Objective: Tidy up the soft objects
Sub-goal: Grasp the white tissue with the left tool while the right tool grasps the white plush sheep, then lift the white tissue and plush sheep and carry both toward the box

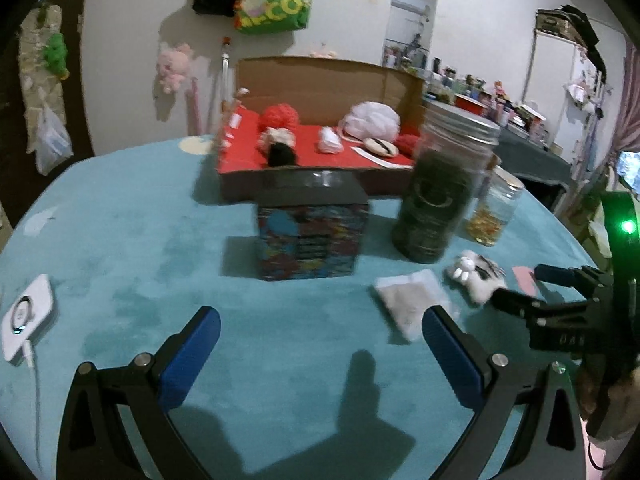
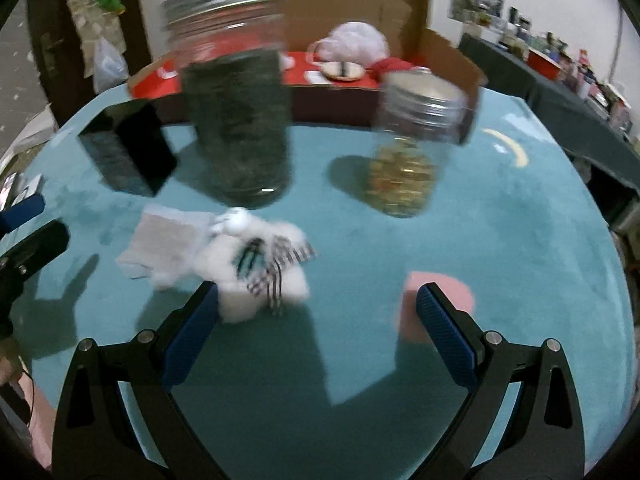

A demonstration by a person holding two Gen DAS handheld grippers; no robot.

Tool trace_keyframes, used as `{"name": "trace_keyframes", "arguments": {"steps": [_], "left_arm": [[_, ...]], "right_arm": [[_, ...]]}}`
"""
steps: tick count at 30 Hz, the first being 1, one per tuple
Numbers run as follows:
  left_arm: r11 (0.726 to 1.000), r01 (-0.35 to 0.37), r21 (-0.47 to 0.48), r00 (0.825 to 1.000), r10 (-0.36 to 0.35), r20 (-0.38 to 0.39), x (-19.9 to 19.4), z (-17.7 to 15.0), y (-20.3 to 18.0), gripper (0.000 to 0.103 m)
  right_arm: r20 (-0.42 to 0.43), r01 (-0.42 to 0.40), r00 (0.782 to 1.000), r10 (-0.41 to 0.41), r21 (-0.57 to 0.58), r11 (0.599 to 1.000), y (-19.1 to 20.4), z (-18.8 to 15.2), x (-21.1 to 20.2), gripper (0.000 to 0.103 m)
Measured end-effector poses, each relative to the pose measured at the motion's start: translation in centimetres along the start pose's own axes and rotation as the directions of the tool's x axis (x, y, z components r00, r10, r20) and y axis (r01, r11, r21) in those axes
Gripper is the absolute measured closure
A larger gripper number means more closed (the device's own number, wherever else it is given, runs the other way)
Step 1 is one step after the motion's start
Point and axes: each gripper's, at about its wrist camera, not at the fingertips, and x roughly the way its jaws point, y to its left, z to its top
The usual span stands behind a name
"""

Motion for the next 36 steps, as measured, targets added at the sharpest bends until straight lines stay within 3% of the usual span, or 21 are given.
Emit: {"name": "trace_keyframes", "arguments": {"steps": [5,12,19,21,24,26,27,28,33,35,36], "left_arm": [[0.998,0.048,0.049,0.998,-0.046,-0.045,1.6,0.4,-2.6,0.0],[0.991,0.031,0.127,0.994,-0.017,-0.11,4.1,1.3,-5.3,0.001],[0.989,0.046,0.139,0.985,-0.022,-0.17,5.4,1.4,-5.4,0.019],[0.988,0.047,0.148,0.987,-0.022,-0.162,5.6,1.4,-5.3,0.027],[0.984,0.067,0.163,0.989,-0.043,-0.145,5.5,1.4,-5.2,0.049],[0.983,0.079,0.166,0.99,-0.058,-0.132,5.2,1.4,-5.1,0.069],[0.983,0.079,0.166,0.99,-0.057,-0.13,5.2,1.4,-5.1,0.074],[0.983,0.078,0.168,0.99,-0.057,-0.127,5.1,1.4,-5.1,0.079],[0.981,0.105,0.161,0.988,-0.085,-0.127,4.4,2.0,-4.9,0.082],[0.98,0.114,0.163,0.989,-0.096,-0.116,4.0,2.3,-4.9,0.082],[0.979,0.119,0.167,0.989,-0.101,-0.111,3.9,2.4,-4.9,0.082]], "right_arm": [[0.004,-0.071,0.997,0.071,0.052,0.996,-3.4,-0.2,-0.5,0.004],[0.027,-0.121,0.992,0.121,0.036,0.992,-5.5,0.4,-0.9,0.004],[-0.029,-0.28,0.96,0.279,-0.039,0.959,-4.2,1.6,0.4,0.004],[-0.045,-0.298,0.954,0.296,-0.079,0.951,-3.4,2.1,0.9,0.004],[-0.059,-0.304,0.952,0.299,-0.136,0.943,-2.0,2.3,1.5,0.004],[-0.06,-0.289,0.957,0.283,-0.194,0.937,-0.7,2.0,1.7,0.014],[-0.055,-0.273,0.962,0.267,-0.214,0.938,-0.3,2.0,1.7,0.027],[-0.043,-0.254,0.967,0.251,-0.234,0.938,0.1,1.9,1.6,0.046],[0.004,-0.239,0.968,0.25,-0.272,0.932,1.0,1.2,0.5,0.054],[0.012,-0.259,0.963,0.27,-0.251,0.933,0.9,1.2,-0.3,0.07],[0.015,-0.263,0.961,0.275,-0.243,0.934,0.8,1.3,-0.5,0.07]]}}
